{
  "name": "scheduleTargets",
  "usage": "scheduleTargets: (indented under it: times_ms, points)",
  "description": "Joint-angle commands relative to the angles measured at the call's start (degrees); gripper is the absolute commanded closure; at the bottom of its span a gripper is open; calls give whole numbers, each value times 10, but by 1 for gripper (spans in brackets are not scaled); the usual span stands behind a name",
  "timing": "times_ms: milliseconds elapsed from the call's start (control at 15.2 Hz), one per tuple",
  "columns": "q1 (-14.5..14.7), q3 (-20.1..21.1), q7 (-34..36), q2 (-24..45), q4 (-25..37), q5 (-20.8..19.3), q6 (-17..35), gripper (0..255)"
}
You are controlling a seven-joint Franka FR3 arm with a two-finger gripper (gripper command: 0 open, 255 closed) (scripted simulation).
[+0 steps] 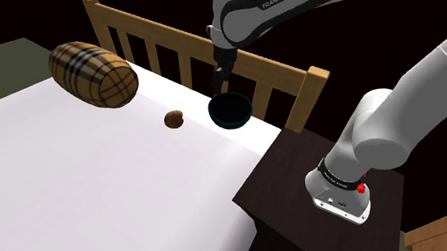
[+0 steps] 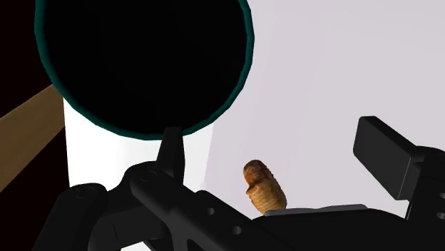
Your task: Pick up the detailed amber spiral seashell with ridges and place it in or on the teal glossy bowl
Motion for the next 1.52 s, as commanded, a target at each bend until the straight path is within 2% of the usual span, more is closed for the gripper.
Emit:
scheduleTargets:
  times_ms: [0,528,1056,1452]
  points:
    - [4,0,-9,44,18,5,35,0]
    - [20,16,-32,208,109,25,136,0]
    - [32,34,-48,372,245,31,192,0]
    - [33,35,-48,406,254,31,218,0]
